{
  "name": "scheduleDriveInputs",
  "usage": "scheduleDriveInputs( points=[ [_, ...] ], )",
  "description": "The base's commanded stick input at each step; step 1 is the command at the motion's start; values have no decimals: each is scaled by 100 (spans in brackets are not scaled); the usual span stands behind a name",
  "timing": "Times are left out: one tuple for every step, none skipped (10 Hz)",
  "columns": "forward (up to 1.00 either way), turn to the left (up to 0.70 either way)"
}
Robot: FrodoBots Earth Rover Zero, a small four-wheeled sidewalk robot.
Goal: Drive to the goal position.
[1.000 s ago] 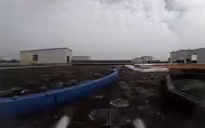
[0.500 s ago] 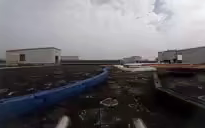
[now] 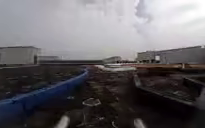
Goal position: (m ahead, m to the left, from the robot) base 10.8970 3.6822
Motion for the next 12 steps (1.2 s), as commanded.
scheduleDriveInputs(
  points=[
    [0,-70],
    [0,-70],
    [0,0],
    [0,0],
    [0,0],
    [0,0],
    [29,0],
    [63,0],
    [70,0],
    [70,0],
    [70,0],
    [70,0]
  ],
)
